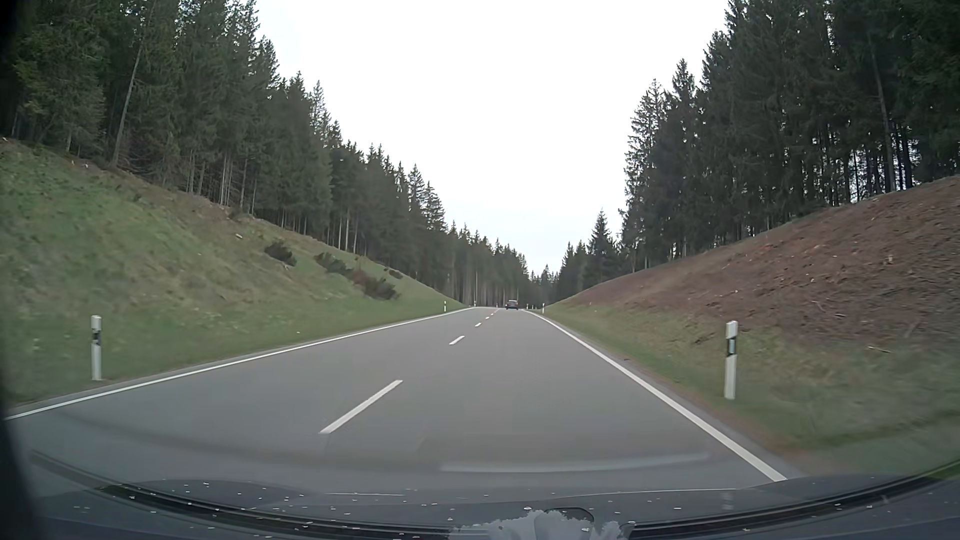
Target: Follow the waypoints while adhering to traffic rules and regulations
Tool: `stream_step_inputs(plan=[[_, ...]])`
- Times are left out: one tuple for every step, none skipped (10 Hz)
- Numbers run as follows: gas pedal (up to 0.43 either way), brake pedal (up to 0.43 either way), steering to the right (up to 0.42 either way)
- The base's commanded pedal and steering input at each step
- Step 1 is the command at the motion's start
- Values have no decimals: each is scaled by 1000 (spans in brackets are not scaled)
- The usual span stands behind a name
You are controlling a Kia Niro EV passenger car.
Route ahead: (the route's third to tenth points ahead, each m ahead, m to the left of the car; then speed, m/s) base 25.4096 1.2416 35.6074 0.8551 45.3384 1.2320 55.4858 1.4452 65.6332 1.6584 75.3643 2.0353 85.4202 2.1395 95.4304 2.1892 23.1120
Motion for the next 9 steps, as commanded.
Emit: stream_step_inputs(plan=[[209,0,-4],[209,0,-4],[209,0,-4],[209,0,-4],[209,0,-3],[209,0,-2],[209,0,-2],[209,0,-1],[209,0,-1]])
